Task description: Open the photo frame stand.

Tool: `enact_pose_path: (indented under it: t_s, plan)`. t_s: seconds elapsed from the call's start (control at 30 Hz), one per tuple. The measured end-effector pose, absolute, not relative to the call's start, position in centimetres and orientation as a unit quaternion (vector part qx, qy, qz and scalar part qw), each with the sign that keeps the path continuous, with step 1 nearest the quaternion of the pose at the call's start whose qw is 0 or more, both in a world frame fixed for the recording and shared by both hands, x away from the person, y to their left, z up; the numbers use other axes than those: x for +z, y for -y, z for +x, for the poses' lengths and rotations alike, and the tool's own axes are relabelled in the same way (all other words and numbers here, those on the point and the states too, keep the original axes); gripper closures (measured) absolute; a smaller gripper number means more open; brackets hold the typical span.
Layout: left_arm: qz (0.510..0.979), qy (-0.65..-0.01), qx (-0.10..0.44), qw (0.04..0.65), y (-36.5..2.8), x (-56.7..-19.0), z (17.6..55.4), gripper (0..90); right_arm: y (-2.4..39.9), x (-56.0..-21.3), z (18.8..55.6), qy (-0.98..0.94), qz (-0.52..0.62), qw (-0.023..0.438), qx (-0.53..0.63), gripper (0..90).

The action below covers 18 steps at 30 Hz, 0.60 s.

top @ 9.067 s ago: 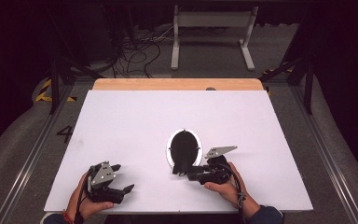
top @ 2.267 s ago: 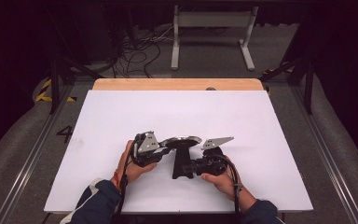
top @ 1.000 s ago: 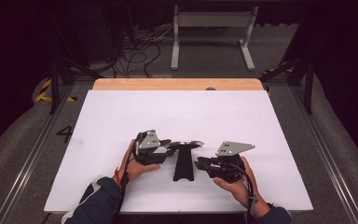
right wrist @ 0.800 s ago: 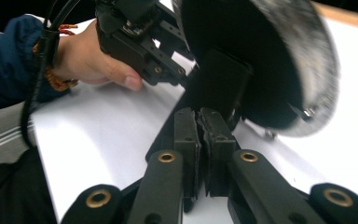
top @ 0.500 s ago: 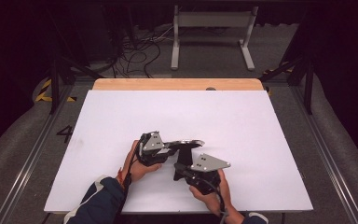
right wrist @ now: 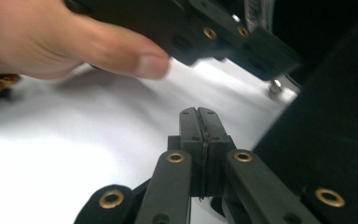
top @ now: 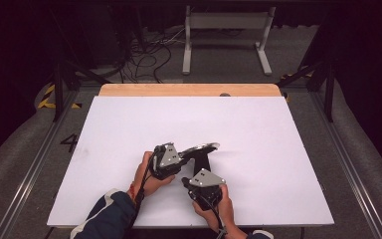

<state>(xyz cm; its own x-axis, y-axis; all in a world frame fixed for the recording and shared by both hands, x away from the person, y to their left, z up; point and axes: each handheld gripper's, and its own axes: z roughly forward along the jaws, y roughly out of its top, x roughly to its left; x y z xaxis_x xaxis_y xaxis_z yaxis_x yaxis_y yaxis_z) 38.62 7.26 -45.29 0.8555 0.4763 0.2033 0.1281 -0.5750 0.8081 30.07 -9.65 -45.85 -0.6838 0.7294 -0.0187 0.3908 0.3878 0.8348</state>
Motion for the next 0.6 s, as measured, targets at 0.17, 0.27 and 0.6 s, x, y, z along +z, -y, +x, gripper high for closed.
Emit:
enact_pose_path:
  t_s: [0.17, 0.27, 0.6]
  plan:
    - [0.863, -0.175, 0.207, 0.426, -7.3, -45.3, 38.6, 76.9, 10.4, -46.1, 30.2, -0.814, 0.344, 0.195, 0.425, 90.0]
    - [0.863, -0.174, 0.206, 0.427, -7.3, -45.3, 38.6, 77.3, 10.8, -46.0, 30.3, -0.815, 0.346, 0.188, 0.425, 90.0]
    - [0.857, -0.188, 0.190, 0.441, -7.7, -45.4, 39.0, 70.1, 11.8, -46.0, 30.6, -0.820, 0.345, 0.170, 0.425, 90.0]
